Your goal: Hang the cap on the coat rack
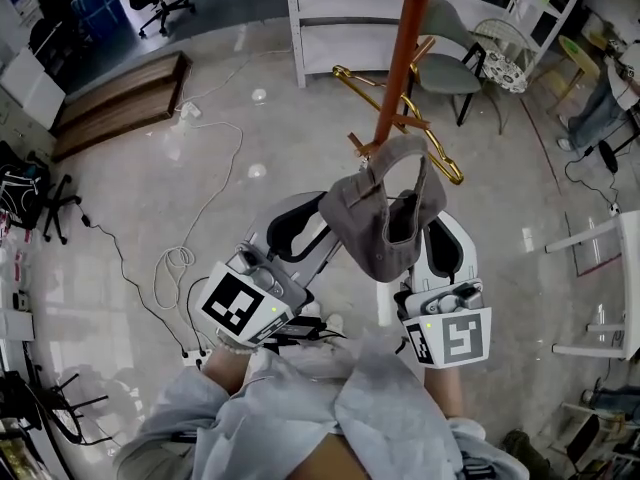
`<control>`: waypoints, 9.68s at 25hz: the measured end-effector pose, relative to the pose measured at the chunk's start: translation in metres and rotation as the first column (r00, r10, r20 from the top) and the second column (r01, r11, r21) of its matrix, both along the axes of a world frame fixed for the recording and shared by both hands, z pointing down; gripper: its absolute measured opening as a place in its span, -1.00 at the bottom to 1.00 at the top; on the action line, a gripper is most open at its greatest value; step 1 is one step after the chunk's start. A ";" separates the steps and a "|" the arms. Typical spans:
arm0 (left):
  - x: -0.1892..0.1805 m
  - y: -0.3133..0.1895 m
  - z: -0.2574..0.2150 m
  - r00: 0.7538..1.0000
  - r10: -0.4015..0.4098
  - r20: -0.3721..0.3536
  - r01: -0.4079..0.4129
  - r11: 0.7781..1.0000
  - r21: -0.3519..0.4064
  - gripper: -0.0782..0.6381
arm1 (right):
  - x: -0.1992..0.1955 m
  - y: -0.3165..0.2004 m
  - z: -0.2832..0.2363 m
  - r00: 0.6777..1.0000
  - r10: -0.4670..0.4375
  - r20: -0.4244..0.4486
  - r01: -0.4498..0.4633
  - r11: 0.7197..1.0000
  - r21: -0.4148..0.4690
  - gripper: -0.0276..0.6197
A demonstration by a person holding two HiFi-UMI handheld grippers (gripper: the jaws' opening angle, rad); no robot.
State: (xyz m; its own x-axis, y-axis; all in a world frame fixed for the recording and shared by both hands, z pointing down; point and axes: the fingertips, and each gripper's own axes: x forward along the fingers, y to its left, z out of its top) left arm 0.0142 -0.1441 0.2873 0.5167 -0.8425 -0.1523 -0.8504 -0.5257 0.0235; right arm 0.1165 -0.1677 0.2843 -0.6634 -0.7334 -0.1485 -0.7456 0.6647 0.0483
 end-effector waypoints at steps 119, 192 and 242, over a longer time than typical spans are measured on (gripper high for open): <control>-0.044 -0.234 -0.021 0.943 0.244 -0.226 -0.261 0.964 -0.050 -0.43 | -0.028 -0.182 -0.025 0.980 0.199 0.024 -0.195 0.974 -0.118 -0.82; -0.056 -0.071 -0.004 0.996 0.092 -0.008 -0.092 0.996 -0.004 -0.77 | -0.036 -0.059 -0.001 0.979 0.181 -0.095 -0.182 0.983 0.003 -0.89; -0.054 -0.070 0.004 0.994 0.107 -0.027 -0.108 0.993 -0.041 -0.77 | -0.031 -0.058 0.009 0.975 0.186 -0.120 -0.189 0.982 -0.018 -0.89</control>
State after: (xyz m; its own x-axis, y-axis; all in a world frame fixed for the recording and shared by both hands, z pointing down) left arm -0.0398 -0.2140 0.2914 0.6008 -0.7886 -0.1311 -0.7881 -0.6118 0.0677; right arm 0.0856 -0.2259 0.2933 -0.5251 -0.8493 -0.0547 -0.8474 0.5159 0.1252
